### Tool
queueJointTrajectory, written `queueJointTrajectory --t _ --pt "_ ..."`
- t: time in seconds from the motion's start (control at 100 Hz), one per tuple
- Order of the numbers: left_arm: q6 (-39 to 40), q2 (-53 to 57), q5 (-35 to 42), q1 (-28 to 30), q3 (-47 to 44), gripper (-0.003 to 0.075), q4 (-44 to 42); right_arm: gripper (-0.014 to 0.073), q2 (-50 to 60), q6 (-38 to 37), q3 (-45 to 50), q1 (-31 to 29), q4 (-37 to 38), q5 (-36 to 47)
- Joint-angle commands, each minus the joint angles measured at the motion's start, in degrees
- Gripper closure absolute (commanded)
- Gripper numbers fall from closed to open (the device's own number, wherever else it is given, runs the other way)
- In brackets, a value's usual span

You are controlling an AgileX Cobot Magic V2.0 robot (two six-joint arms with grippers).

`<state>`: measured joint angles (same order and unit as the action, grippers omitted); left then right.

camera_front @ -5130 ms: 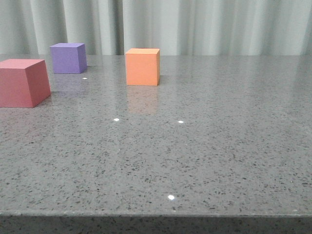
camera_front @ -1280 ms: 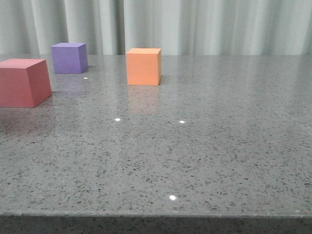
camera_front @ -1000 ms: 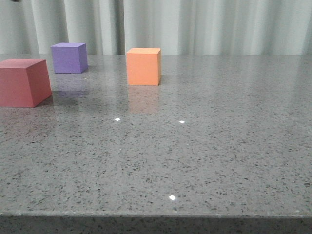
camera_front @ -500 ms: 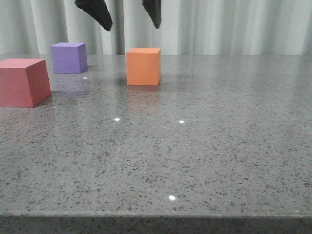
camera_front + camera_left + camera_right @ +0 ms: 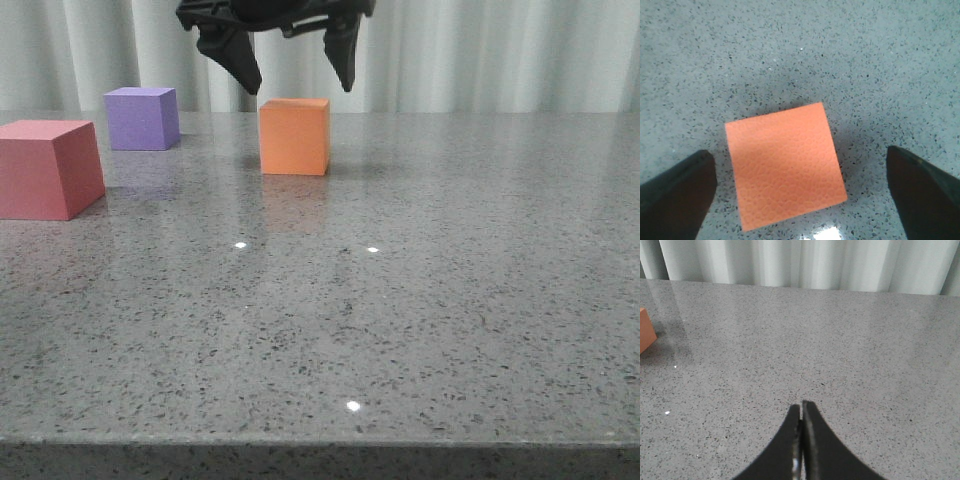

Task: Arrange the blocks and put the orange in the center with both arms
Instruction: 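Lower the left gripper over the orange cube and close on it, then lift the orange cube and carry it toward the purple cube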

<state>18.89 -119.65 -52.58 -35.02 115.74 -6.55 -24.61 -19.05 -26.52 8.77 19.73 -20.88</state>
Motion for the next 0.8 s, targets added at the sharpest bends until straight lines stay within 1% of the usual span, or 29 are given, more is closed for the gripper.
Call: queueJointTrajectory --t 0.0,0.18,0.25,0.3,0.35,0.4,0.47,0.54,0.65,0.79 --pt "0.45 2.07 3.38 -0.39 1.95 0.0078 -0.41 0.066 -0.18 0.05 -1.57 -0.31 1.31 4.34" --pt "0.45 0.27 3.46 -0.39 1.95 0.008 -1.54 0.066 -0.18 0.05 -1.57 -0.31 1.31 4.34" --pt "0.45 0.15 3.46 -0.39 1.95 0.0103 -1.66 0.066 -0.18 0.05 -1.57 -0.31 1.31 4.34" --pt "0.45 0.15 3.46 -0.39 1.95 0.0139 -1.92 0.066 -0.18 0.05 -1.57 -0.31 1.31 4.34" --pt "0.45 0.15 3.46 -0.39 2.07 0.0192 -2.33 0.066 -0.18 0.05 -1.57 -0.31 1.31 4.34" --pt "0.45 0.15 3.46 -0.39 2.07 0.0262 -2.56 0.066 -0.18 0.05 -1.57 -0.31 1.31 4.34" --pt "0.45 0.15 3.46 -0.39 2.07 0.0342 -2.66 0.066 -0.18 0.05 -1.57 -0.31 1.31 4.34" --pt "0.45 0.15 2.63 -0.39 2.31 0.0397 -2.66 0.066 -0.18 0.05 -1.57 -0.31 1.31 4.34" --pt "0.45 0.15 -0.22 -0.44 4.3 0.0408 -2.66 0.066 -0.18 0.05 -1.57 -0.31 1.31 4.34" --pt "-2.27 0.81 -5.15 -0.44 9.04 0.0408 -2.79 0.066 -0.18 0.05 -1.57 -0.31 1.31 4.34"
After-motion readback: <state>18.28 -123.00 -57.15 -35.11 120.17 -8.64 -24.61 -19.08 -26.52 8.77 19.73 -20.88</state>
